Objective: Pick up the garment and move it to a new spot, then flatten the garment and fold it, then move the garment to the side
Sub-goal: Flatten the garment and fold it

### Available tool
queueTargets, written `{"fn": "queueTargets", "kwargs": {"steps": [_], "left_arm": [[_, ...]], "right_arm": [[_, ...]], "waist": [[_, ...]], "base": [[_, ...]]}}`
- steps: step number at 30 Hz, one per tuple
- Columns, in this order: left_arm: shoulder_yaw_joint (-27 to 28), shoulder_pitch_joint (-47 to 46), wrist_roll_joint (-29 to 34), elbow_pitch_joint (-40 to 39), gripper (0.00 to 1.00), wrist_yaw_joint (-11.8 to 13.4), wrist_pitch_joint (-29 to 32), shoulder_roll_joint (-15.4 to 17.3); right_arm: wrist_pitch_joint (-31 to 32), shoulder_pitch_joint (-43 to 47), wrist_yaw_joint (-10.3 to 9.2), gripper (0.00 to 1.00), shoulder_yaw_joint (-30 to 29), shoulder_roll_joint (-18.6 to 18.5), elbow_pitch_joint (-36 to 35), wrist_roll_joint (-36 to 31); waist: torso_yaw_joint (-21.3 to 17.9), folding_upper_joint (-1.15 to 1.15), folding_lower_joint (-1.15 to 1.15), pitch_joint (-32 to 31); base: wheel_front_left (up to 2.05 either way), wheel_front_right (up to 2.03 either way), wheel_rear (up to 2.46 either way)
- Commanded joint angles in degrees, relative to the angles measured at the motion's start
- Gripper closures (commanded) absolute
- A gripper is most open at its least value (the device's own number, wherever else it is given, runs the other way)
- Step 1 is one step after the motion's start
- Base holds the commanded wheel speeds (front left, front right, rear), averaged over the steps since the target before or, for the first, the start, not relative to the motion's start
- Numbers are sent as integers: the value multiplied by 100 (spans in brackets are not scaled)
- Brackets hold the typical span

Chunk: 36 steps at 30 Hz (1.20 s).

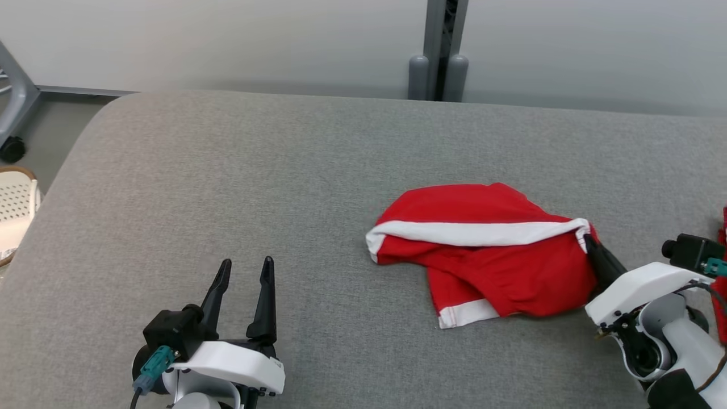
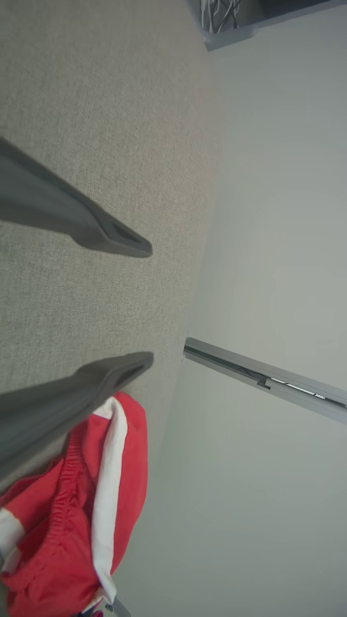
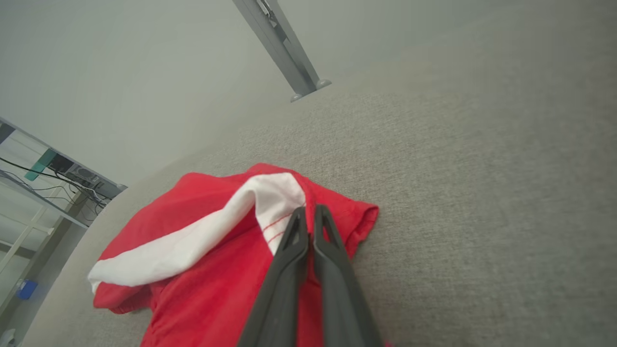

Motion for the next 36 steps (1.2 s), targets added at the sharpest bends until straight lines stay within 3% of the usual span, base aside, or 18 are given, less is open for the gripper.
{"fn": "queueTargets", "kwargs": {"steps": [1, 2, 10, 18, 22, 27, 32, 36], "left_arm": [[11, -87, 26, 21, 0, -3, -19, 18], [8, -120, 26, 31, 0, -3, -19, 20], [15, -167, 19, 62, 0, 22, -19, 19], [141, -120, -103, -53, 0, 41, -19, 17], [171, -112, -170, -145, 0, 36, -19, 19], [197, 8, -205, -255, 0, 98, -19, 20], [189, 121, -146, -328, 0, 136, -19, 21], [216, 77, -117, -320, 0, 145, -19, 19]], "right_arm": [[-82, -105, 4, 21, -30, -63, 142, -34], [-131, -171, 4, 0, -23, -58, 244, -72], [-455, -459, 4, 0, 304, -55, 451, -401], [-853, -307, 4, 0, 553, -347, -582, -927], [-881, 19, 4, 0, 123, -489, -1449, -1784], [-882, 1165, 4, 0, -918, -46, -2758, -2871], [-883, 1770, 4, 0, -1206, 315, -3232, -3199], [-884, 1871, 4, 0, -1244, 394, -3364, -3305]], "waist": [[-79, 0, 0, 53], [-106, 0, 0, 66], [-340, 0, 0, -17], [-591, 0, 0, -253], [-652, 0, 0, -344], [-700, 0, 0, -420], [-728, 0, 0, -377], [-750, 0, 0, -305]], "base": [[0, 0, 0], [0, 0, 0], [0, 0, 0], [0, 0, 0], [0, 0, 0], [0, 0, 0], [0, 0, 0], [0, 0, 0]]}}
